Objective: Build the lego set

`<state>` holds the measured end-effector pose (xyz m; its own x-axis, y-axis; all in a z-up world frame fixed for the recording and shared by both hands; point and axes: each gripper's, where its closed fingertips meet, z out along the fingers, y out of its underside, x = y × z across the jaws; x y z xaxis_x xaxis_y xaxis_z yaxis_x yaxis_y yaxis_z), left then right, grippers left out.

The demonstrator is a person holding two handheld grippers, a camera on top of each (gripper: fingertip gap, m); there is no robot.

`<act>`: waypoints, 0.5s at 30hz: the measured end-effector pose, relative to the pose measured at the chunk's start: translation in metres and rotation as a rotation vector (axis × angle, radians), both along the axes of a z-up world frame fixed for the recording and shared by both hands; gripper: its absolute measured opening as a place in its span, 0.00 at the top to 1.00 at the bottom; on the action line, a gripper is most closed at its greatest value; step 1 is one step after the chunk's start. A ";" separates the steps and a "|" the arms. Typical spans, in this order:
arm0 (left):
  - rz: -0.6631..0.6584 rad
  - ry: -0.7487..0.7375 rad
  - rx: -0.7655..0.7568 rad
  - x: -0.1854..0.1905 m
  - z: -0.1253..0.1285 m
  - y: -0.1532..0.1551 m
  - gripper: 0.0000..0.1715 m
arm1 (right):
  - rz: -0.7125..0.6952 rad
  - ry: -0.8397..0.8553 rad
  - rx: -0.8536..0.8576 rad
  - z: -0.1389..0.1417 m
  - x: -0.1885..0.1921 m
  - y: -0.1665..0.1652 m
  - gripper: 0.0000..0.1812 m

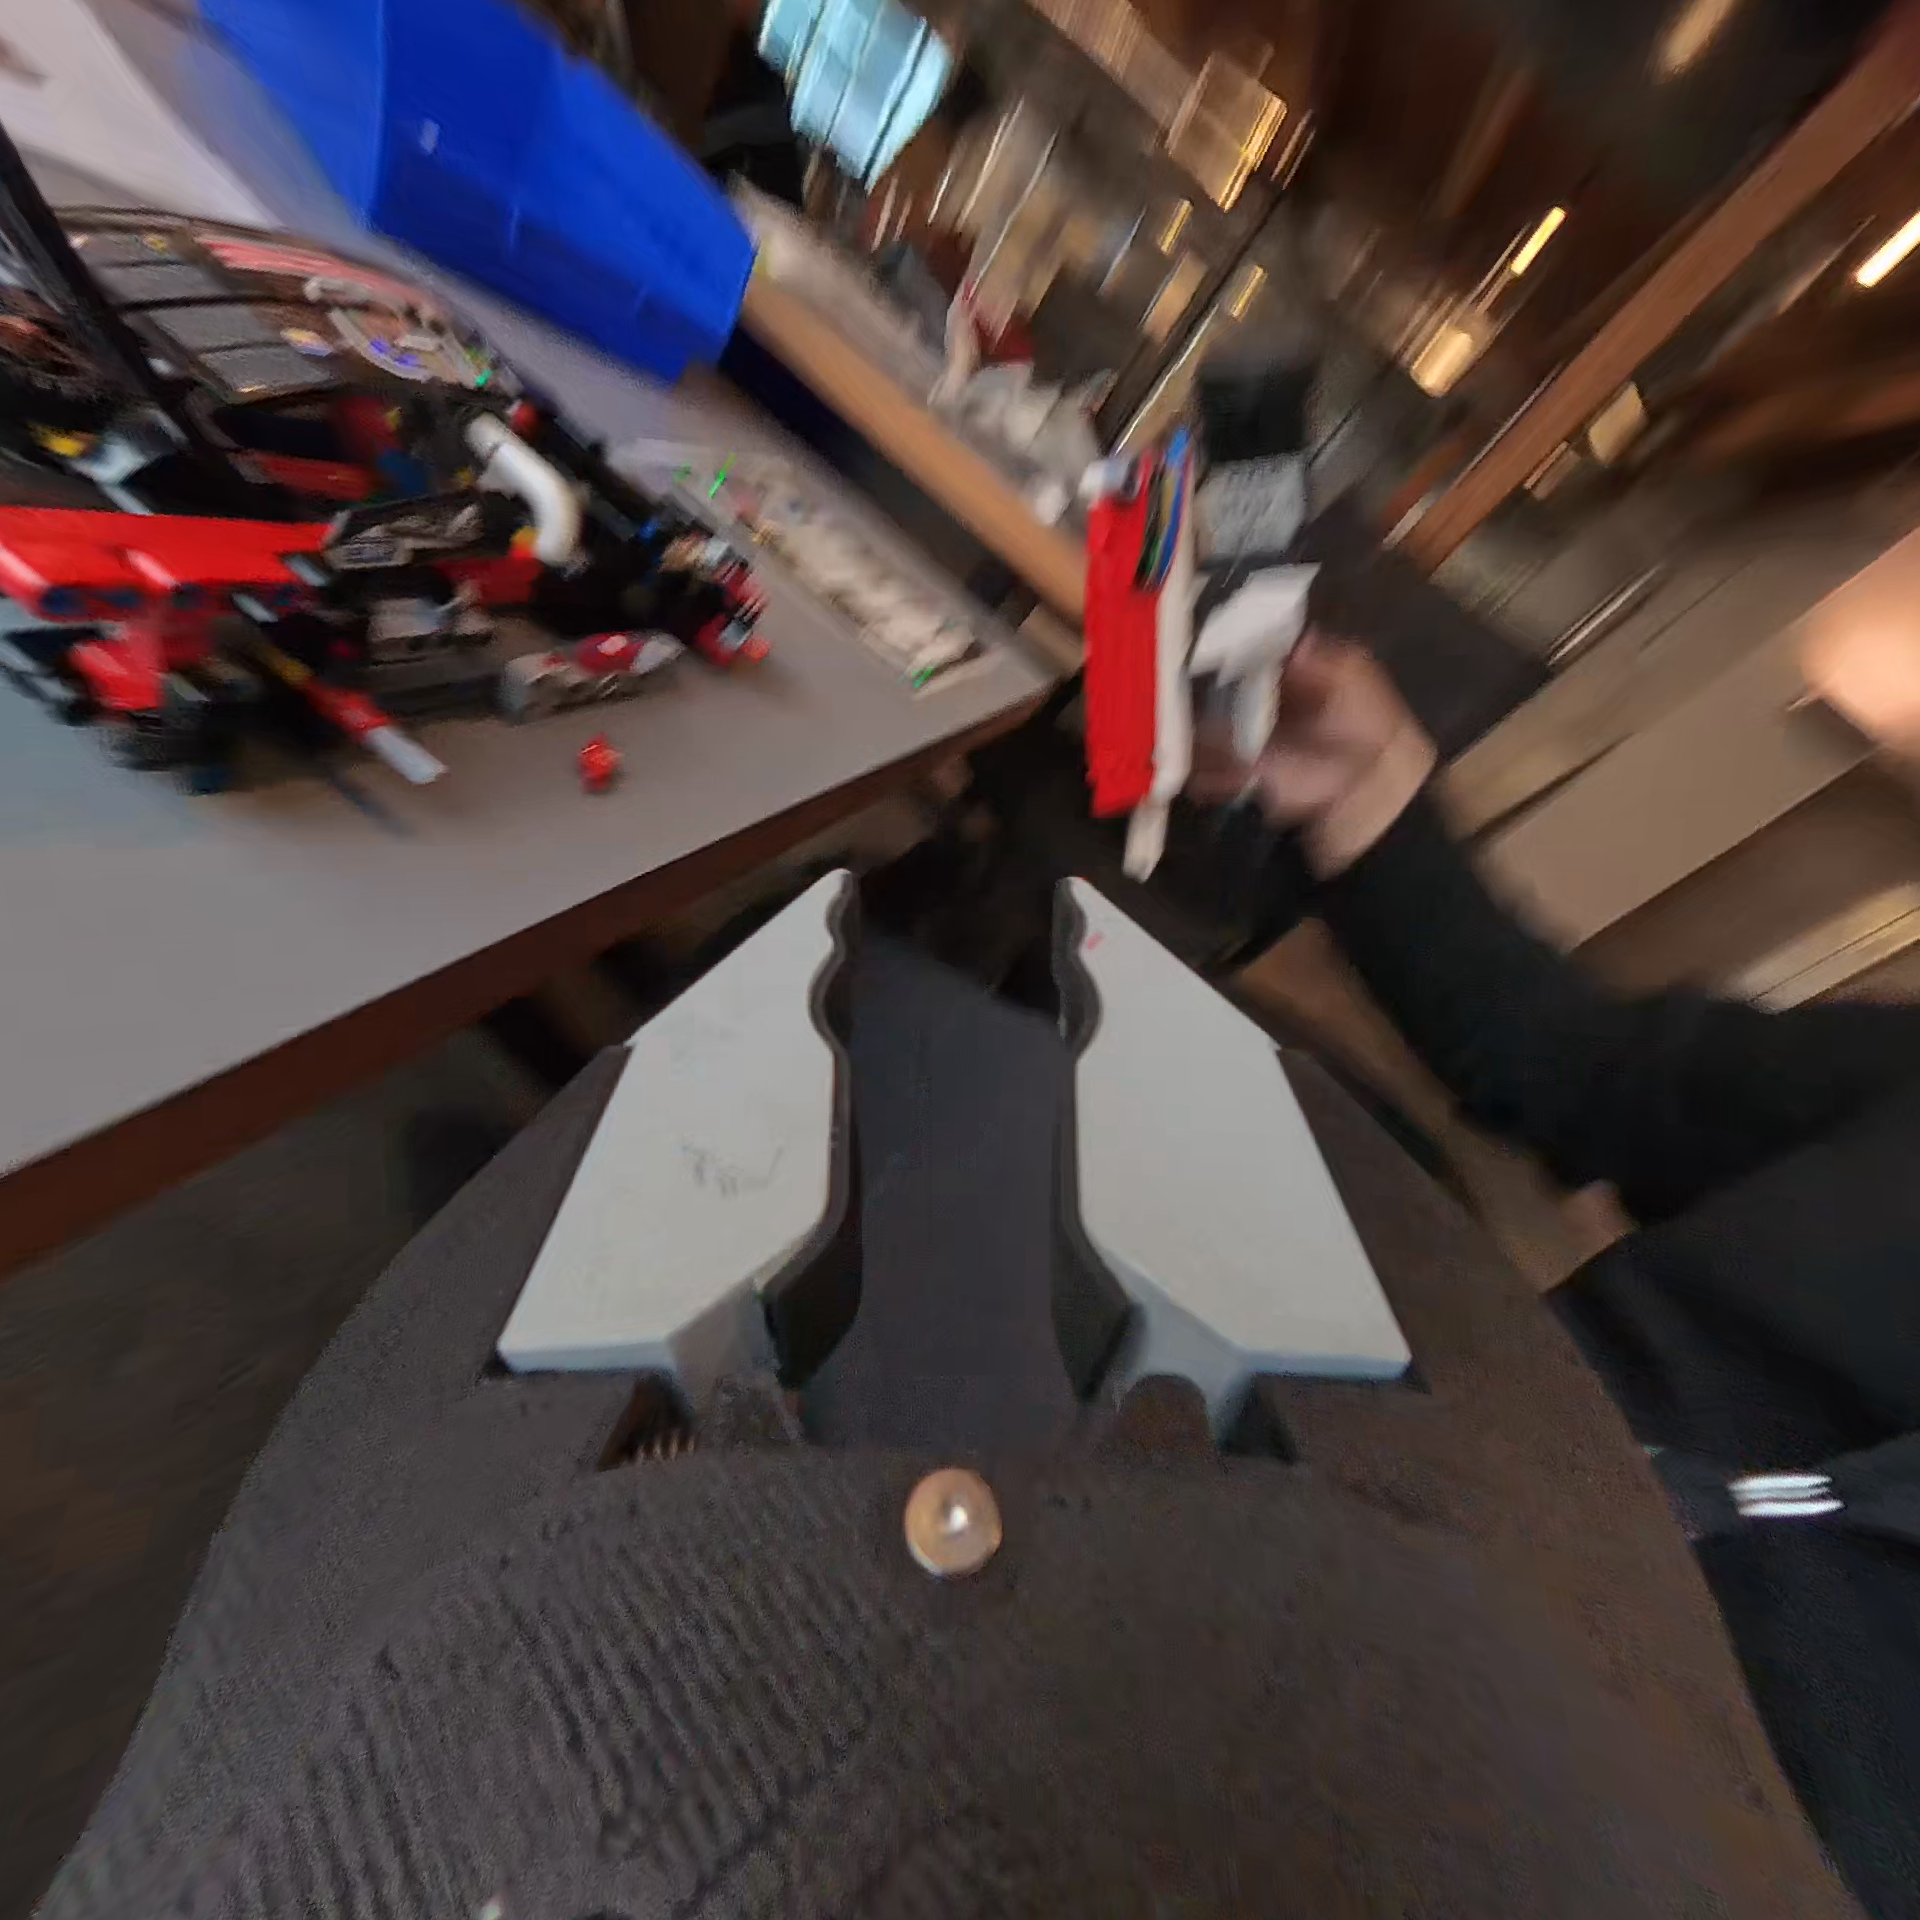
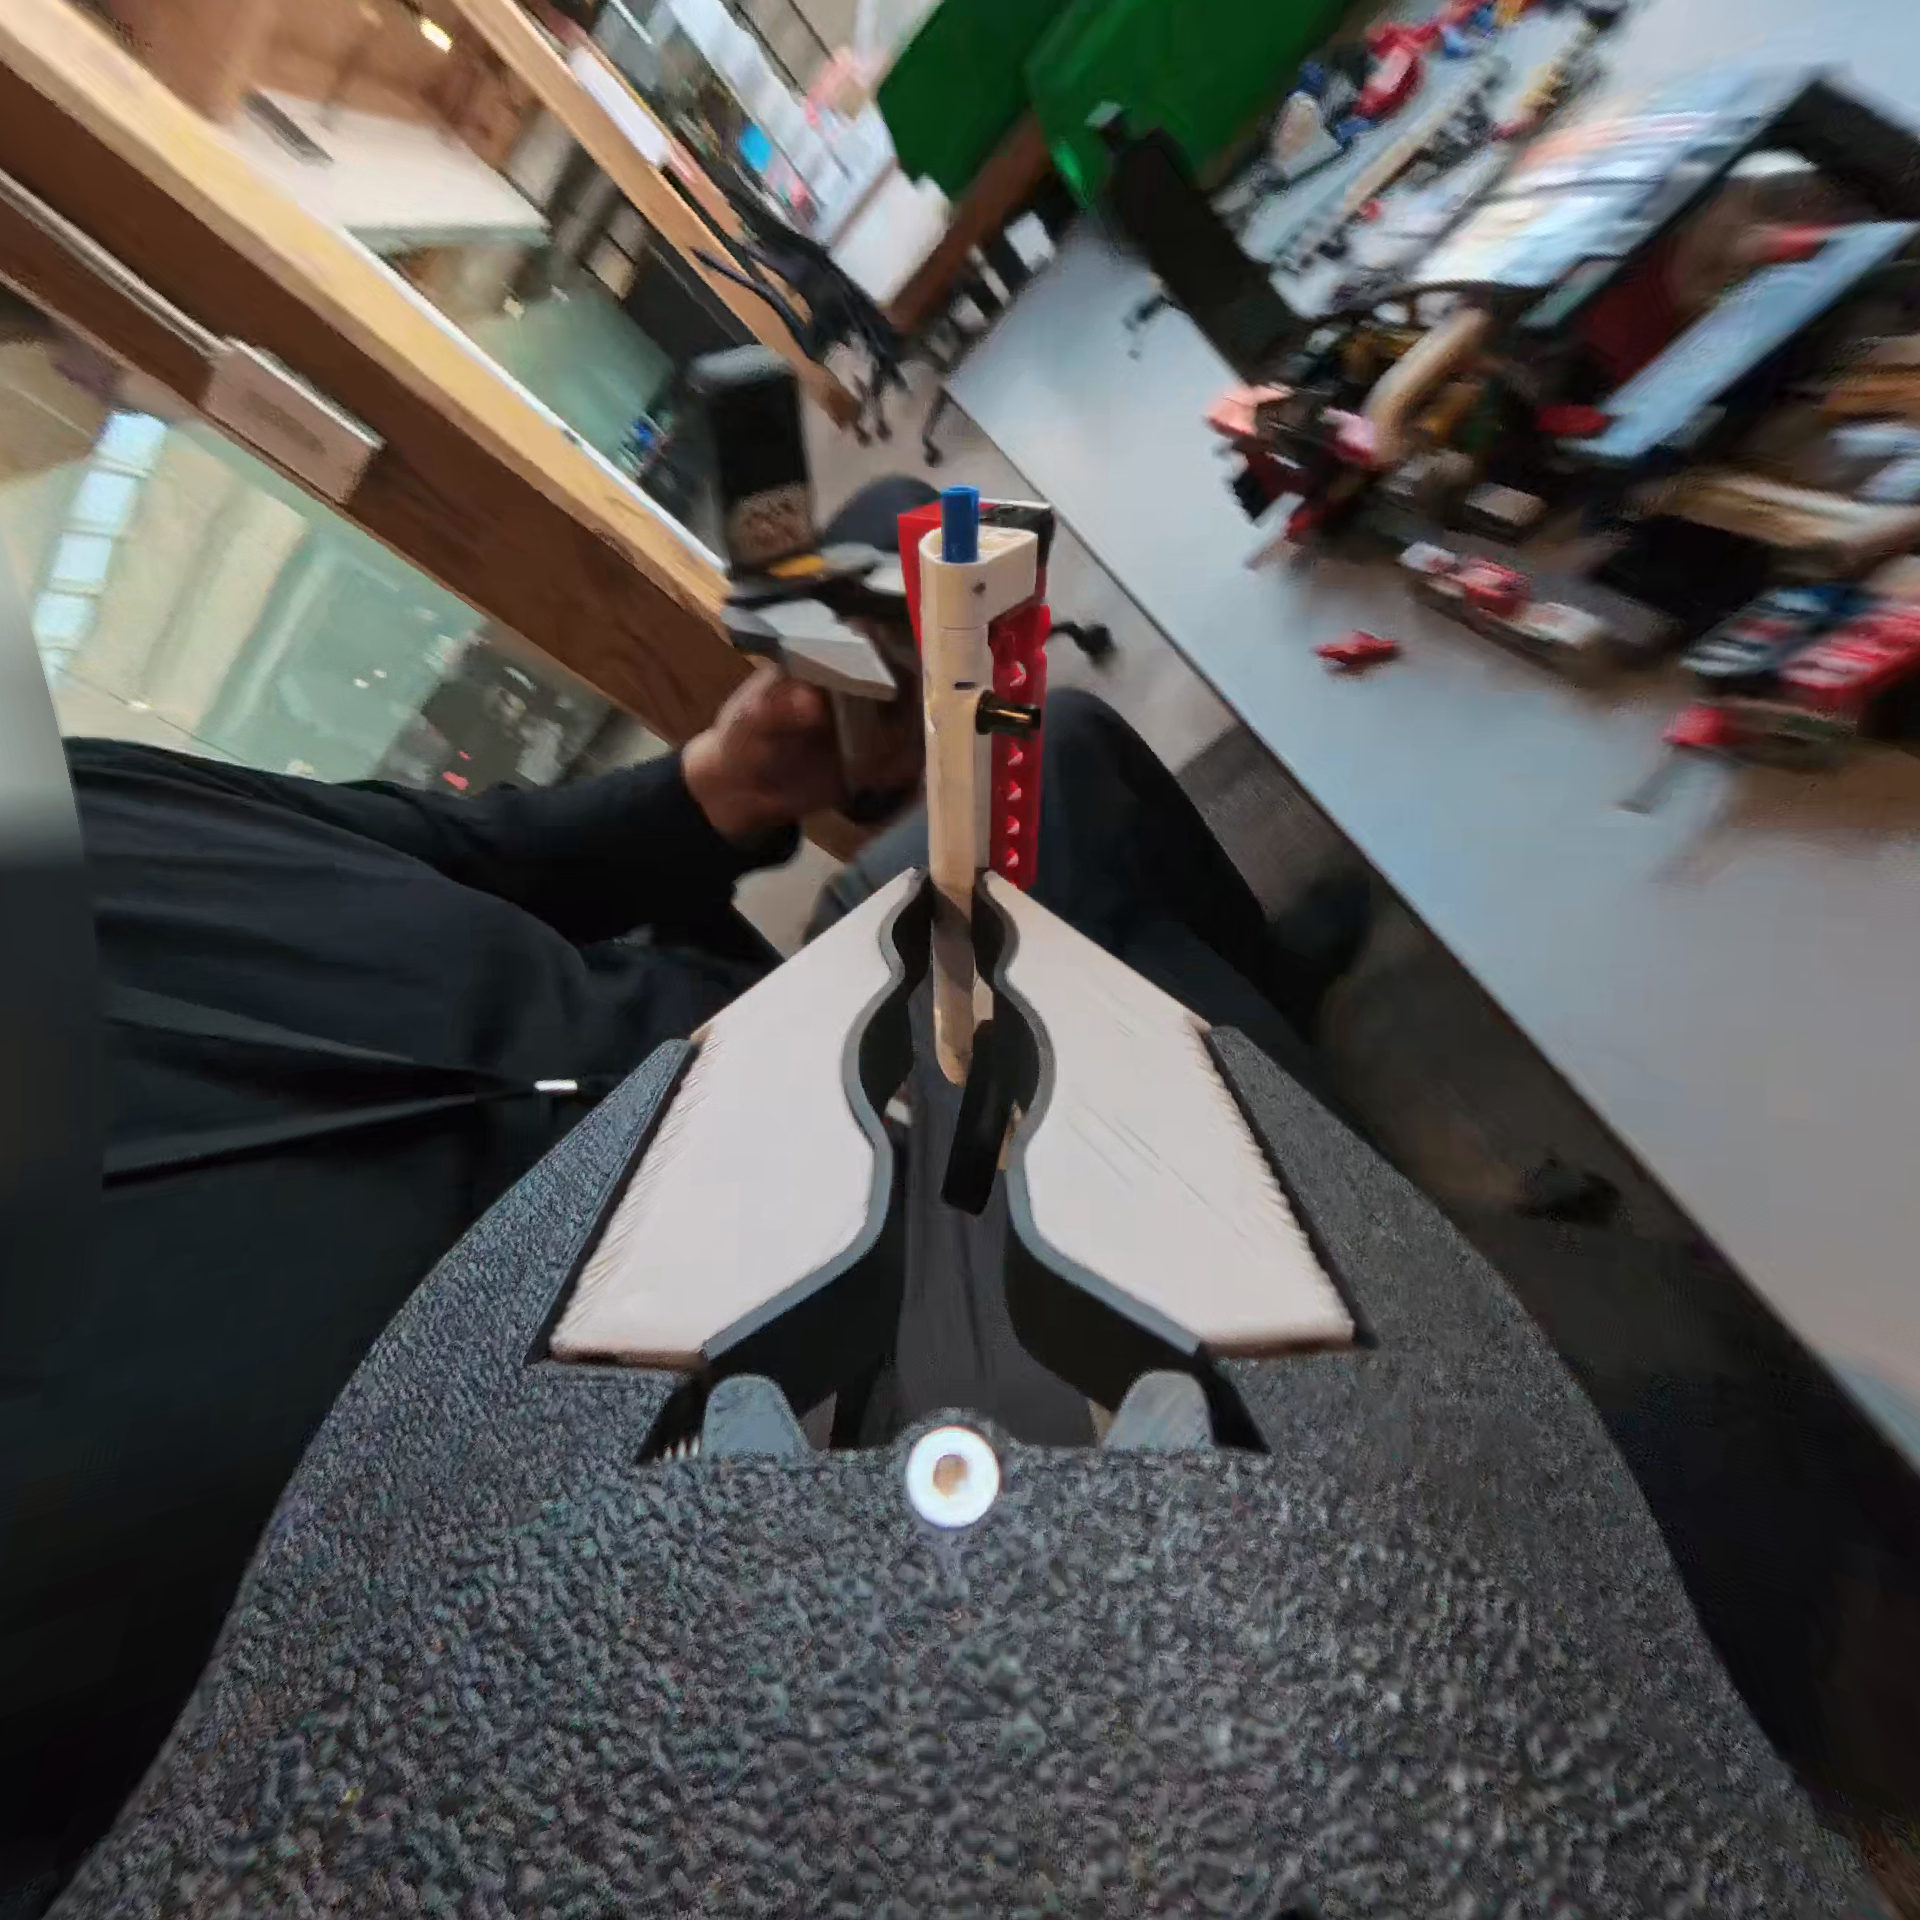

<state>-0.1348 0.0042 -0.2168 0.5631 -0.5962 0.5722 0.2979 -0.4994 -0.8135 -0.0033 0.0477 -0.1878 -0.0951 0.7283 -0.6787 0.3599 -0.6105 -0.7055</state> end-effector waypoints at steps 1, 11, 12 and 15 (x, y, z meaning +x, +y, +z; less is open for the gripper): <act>-0.005 0.120 -0.026 -0.005 -0.009 0.003 0.79 | -0.011 -0.082 0.001 -0.005 0.018 0.022 0.97; 0.177 0.217 -0.042 -0.051 -0.006 0.046 0.84 | -0.037 -0.661 -0.190 -0.084 0.097 0.180 0.95; 0.171 0.217 -0.059 -0.051 -0.011 0.045 0.84 | -0.033 -0.668 -0.191 -0.087 0.097 0.187 0.94; 0.155 0.226 -0.107 -0.053 -0.030 0.037 0.84 | -0.072 -0.696 -0.117 -0.093 0.096 0.213 0.92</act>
